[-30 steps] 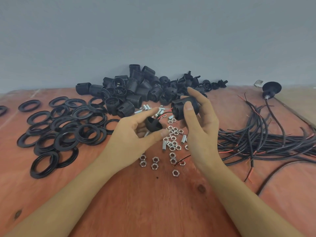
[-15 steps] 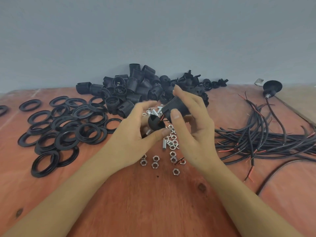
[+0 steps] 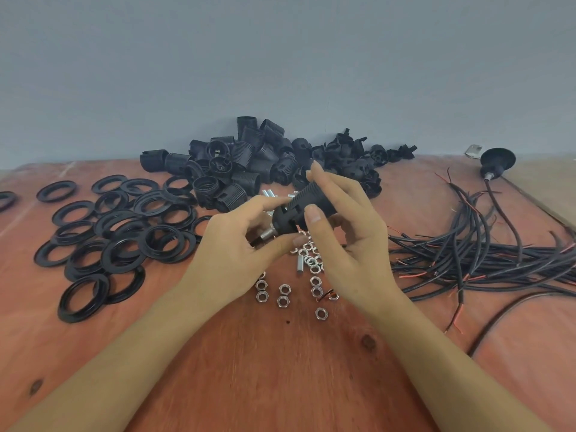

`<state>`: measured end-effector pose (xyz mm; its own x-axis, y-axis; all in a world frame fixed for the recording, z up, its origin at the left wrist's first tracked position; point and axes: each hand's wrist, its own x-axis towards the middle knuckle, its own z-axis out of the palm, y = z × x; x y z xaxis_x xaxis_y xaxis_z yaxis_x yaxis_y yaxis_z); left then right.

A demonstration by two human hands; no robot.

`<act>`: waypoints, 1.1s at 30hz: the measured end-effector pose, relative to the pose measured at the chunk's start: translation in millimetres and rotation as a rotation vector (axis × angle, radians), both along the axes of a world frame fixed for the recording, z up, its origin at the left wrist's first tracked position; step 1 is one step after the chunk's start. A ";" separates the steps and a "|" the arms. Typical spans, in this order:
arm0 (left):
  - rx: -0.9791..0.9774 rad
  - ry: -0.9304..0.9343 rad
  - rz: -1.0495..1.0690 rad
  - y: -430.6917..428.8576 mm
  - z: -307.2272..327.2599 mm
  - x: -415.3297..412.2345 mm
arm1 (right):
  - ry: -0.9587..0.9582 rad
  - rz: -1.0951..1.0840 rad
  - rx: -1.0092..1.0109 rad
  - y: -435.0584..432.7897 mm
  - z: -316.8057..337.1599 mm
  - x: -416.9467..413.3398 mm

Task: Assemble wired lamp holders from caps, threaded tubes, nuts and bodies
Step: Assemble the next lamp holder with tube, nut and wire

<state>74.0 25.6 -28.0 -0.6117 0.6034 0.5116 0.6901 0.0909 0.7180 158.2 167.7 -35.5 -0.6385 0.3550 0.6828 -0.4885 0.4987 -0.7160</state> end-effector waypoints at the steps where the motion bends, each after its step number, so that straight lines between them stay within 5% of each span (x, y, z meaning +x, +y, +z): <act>1: -0.012 0.014 -0.011 0.0 0.4 -0.6 | -0.001 -0.005 -0.001 1.0 0.0 0.1; 10: -0.181 -0.060 -0.147 -3.8 4.9 -5.4 | -0.105 0.095 -0.094 7.9 2.8 -0.1; 13: -0.139 -0.240 -0.204 -2.4 5.8 -5.6 | -0.244 0.265 -0.317 17.5 8.0 -0.1; 18: -0.003 -0.561 -0.249 0.1 6.2 -3.2 | -0.388 0.305 -0.403 21.1 6.6 -2.3; 22: -0.010 -0.627 -0.370 -2.2 8.3 -4.1 | -0.436 0.255 -0.387 17.0 6.4 -3.1; 33: -0.005 -0.531 -0.274 -0.5 -1.1 -5.0 | -0.465 0.090 -0.057 7.0 0.7 0.4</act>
